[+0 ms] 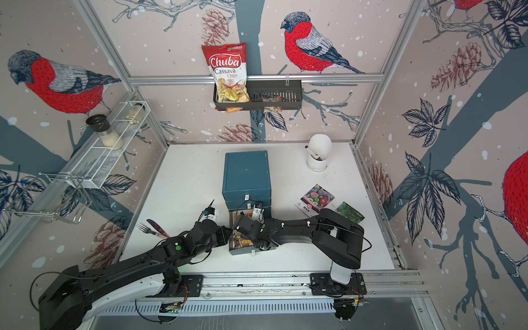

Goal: Take the seed bags out of the drawer
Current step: Pick up the seed packet from the drawer.

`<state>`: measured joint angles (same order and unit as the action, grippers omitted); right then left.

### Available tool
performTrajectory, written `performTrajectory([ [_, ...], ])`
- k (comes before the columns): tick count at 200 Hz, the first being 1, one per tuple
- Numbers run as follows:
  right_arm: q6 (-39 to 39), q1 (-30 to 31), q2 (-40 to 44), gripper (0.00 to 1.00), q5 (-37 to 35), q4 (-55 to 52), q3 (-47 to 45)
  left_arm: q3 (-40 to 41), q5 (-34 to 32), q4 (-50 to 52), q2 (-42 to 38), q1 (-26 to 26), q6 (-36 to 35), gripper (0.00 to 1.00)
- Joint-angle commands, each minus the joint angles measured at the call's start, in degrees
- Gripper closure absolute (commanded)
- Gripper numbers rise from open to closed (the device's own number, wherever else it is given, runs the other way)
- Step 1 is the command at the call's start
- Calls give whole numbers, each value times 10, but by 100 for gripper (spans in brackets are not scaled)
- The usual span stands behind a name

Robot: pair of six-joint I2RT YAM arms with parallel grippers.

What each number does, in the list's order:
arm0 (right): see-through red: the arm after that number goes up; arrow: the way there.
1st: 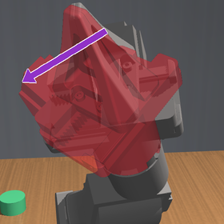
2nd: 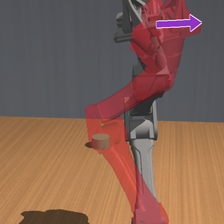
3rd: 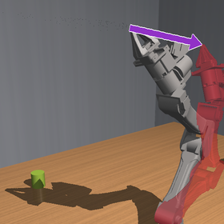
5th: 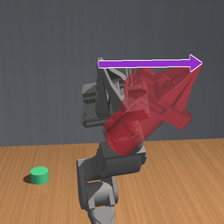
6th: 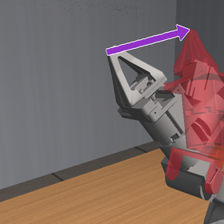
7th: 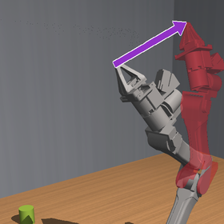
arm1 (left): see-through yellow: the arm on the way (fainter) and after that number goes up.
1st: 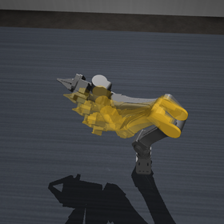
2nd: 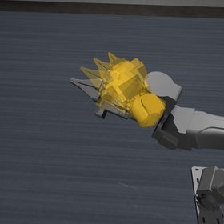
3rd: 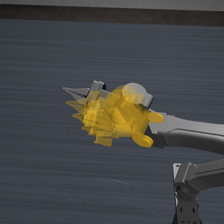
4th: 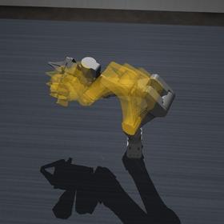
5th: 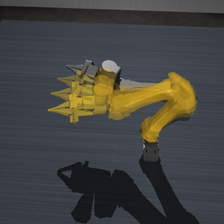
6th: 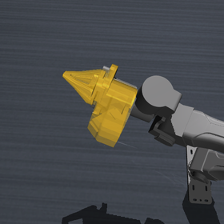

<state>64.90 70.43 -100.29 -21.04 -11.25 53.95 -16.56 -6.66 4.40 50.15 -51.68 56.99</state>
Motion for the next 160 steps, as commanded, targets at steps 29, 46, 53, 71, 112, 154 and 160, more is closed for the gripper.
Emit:
performTrajectory([
  [29,0,-11,-32,45,30,-12,13,2,-2,-8,-2,-2,-1,85],
  [46,-7,-12,-30,57,35,-2,11,3,0,-11,0,-1,0,85],
  [53,-10,-12,-30,62,37,1,11,4,0,-12,0,-2,0,86],
  [71,-10,-12,-27,77,36,4,8,2,0,-15,5,-2,0,86],
  [112,-11,-10,-23,95,27,-6,13,1,3,-18,10,-2,-2,86],
  [154,-8,4,-10,100,-10,-51,41,2,-3,-9,1,-2,-2,86],
  [160,-8,6,-10,100,-14,-59,46,2,-5,-7,0,-2,-2,86],
])
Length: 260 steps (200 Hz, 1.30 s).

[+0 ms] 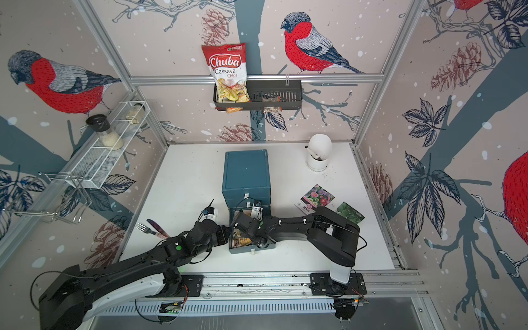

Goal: Take the seed bags out of the drawer
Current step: Pick up the seed packet from the drawer.

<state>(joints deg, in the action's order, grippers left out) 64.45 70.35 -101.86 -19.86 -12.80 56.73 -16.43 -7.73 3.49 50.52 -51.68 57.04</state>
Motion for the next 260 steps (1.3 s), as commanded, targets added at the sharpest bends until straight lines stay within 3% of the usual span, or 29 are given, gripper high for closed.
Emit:
performTrajectory([
  [1,-3,7,6,100,-26,-46,20,0,6,2,-4,-2,-3,86],
  [130,13,8,46,100,-39,-117,57,-3,4,-2,3,-2,-4,86],
  [202,9,24,112,100,-5,-167,51,-4,1,-3,5,-2,-3,86],
  [233,-24,82,164,100,-67,-231,63,-8,-3,0,5,-2,-4,85],
  [260,10,100,219,100,-120,-342,70,-17,-3,3,7,-2,-8,84],
])
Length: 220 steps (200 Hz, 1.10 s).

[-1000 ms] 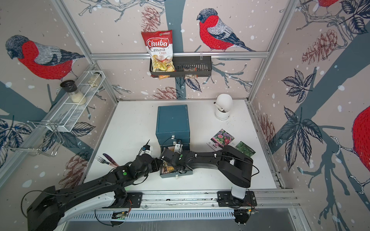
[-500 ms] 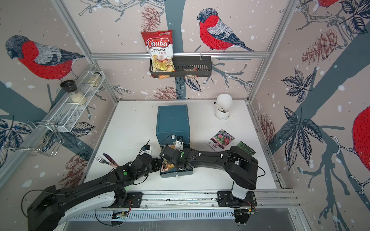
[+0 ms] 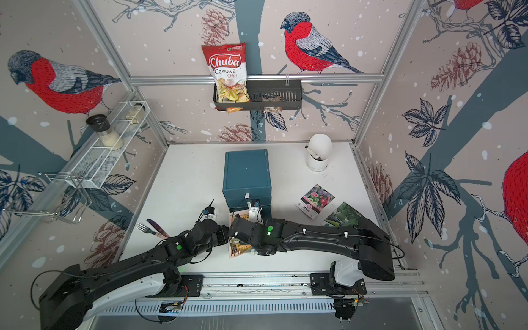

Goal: Take the seed bags out of the drawer
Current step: Pick up the seed packet from the drawer, then place the seed packet at the center of the board.

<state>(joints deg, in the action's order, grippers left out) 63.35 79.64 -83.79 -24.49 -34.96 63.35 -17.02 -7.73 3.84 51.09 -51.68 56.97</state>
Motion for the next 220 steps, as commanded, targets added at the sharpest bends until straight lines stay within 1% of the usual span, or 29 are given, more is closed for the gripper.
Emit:
performTrajectory([
  [1,23,7,40,100,-76,-124,3,-11,-3,0,1,-2,-7,83],
  [20,57,-3,108,100,-109,-182,-19,-21,-5,5,-3,-2,-9,75],
  [36,81,-43,176,100,-115,-211,-53,-29,-8,13,-10,-2,-10,67],
  [61,77,-149,258,100,-71,-217,-120,-52,-7,37,-21,-2,-15,55],
  [75,59,-209,283,100,-41,-213,-154,-68,-3,51,-28,-2,-22,50],
  [84,35,-249,292,100,-9,-196,-180,-78,-5,61,-34,-2,-25,48],
  [100,-10,-302,297,100,70,-135,-228,-95,-12,77,-47,-2,-28,46],
  [108,-21,-315,294,100,103,-106,-253,-103,-17,84,-55,-2,-29,45],
  [119,-29,-326,282,100,131,-80,-275,-112,-27,94,-65,-2,-29,45],
  [141,-35,-350,249,100,145,-53,-301,-124,-42,110,-86,-2,-29,45],
  [168,-60,-397,221,100,196,22,-340,-133,-51,121,-95,-2,-34,45],
  [188,-71,-424,199,100,197,49,-347,-136,-51,130,-95,-1,-34,46],
  [220,-97,-494,185,100,207,90,-356,-127,-50,128,-103,-2,-31,48],
])
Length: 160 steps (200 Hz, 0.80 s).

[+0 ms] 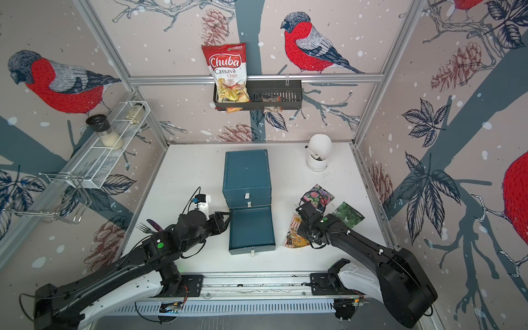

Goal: Take the seed bags out of the drawer
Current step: Place the seed packet at the center of the board, then adjust the seed packet at the center of the board.

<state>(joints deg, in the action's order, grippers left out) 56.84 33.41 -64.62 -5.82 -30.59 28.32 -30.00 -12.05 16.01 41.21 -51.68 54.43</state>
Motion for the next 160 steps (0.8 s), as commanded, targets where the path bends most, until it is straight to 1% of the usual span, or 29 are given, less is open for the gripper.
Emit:
performTrajectory([
  [1,-33,-34,-7,100,20,47,-5,3,-7,6,-4,-2,-6,48],
  [44,-64,-116,-19,100,47,87,-10,6,-14,10,-9,-2,-10,51],
  [62,-72,-138,-30,100,49,99,-7,7,-10,6,-4,-2,-10,52],
  [97,-84,-145,-56,100,39,102,8,6,-11,3,1,-2,-13,52],
  [122,-71,-124,-45,100,22,97,-5,7,-11,0,-2,-2,-13,52],
  [133,-60,-109,-37,91,11,90,-10,6,-13,-1,-2,-2,-15,51],
  [151,-47,-86,-28,67,-14,73,-8,1,-14,-3,-4,-2,-18,49],
  [160,-41,-76,-22,58,-22,66,-6,-3,-15,-4,-4,-1,-20,48],
])
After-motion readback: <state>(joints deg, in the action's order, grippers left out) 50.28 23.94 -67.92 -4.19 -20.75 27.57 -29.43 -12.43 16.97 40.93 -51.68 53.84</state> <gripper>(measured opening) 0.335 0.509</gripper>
